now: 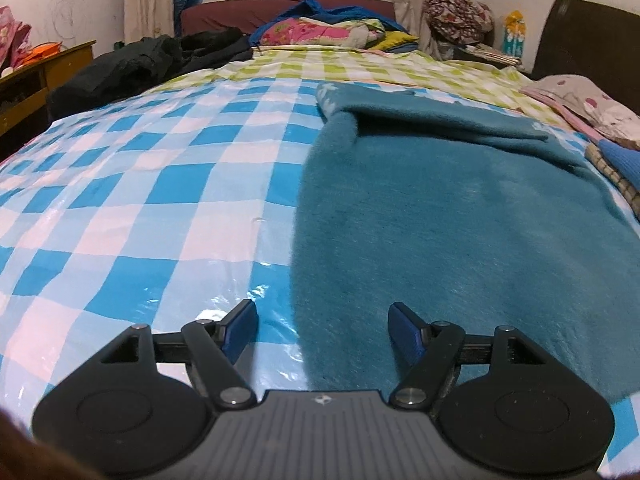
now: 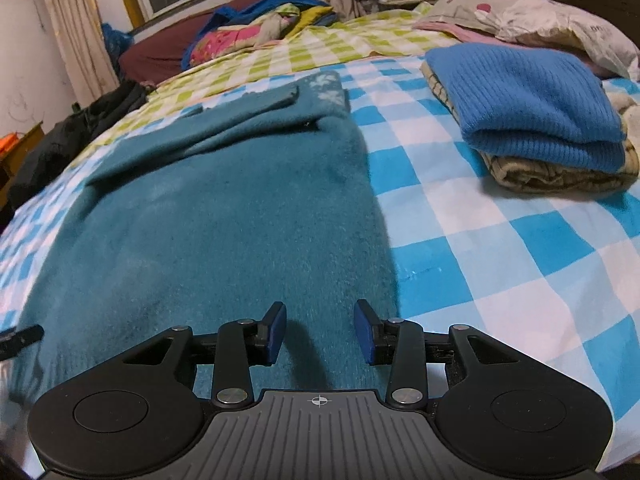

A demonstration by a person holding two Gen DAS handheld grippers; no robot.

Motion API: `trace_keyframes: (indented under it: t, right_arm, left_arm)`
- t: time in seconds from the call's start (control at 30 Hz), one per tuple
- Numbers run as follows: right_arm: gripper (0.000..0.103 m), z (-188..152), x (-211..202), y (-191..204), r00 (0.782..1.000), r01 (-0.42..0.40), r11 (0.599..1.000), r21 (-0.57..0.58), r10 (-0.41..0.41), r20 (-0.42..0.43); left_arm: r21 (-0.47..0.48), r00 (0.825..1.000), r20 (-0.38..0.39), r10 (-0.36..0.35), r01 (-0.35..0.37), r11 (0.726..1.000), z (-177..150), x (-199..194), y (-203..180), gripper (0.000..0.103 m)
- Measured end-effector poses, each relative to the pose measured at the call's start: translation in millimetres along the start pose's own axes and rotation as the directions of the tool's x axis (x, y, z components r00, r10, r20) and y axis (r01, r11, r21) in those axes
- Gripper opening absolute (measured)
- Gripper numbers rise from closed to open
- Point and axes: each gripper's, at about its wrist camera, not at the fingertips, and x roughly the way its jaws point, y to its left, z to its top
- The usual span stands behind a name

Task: Fold small clothes
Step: 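Open both grippers and hold them above the folded sweater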

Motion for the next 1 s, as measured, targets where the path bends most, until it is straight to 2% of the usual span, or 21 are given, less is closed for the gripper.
trace_keyframes:
  t: [0.07, 0.2, 0.5, 0.6, 0.77, 0.87, 1.0]
  right_arm:
    - [0.037, -1, -1, -1, 1.000, -0.001, 1.000, 0.000, 0.001, -0.007]
    - [0.037, -5, -4, -1, 1.000, -0.004, 1.000, -0.004, 0.004, -0.025]
    - [0.036, -8, -12, -5, 0.998, -0.034, 0.999, 0.012, 0.035, -0.056]
    - [0.035, -8, -19, -6, 0.999, -0.007, 1.000, 0.010, 0.008, -0.035]
    - [0.037, -15, -18, -8, 0.995, 0.095, 0.995, -0.011, -0.095, -0.029]
    - [0.039, -23, -16, -14, 0.997, 0.032, 0.998, 0.050, -0.028, -0.076]
    - [0.036, -24, -16, -9, 0.997, -0.005, 0.999, 0.032, 0.007, -0.075]
  left_arm:
    - [0.007, 1.000, 0.001, -0.016, 0.016, 1.000, -1, -2, -2, 0.075]
    - [0.008, 0.998, -0.001, -0.059, 0.059, 0.998, -2, -5, -5, 0.065]
    - [0.001, 0.998, 0.001, -0.069, 0.069, 0.998, -4, -7, -8, 0.064]
    - [0.001, 0.998, 0.002, -0.065, 0.065, 0.998, -3, -6, -11, 0.065]
    - [0.006, 0.998, 0.003, -0.055, 0.055, 0.998, -3, -4, -13, 0.067]
    - [0.010, 0.999, -0.003, -0.052, 0.052, 0.999, -2, -4, -14, 0.067]
    - [-0.007, 0.999, -0.011, -0.051, 0.051, 0.999, -1, -4, -14, 0.066]
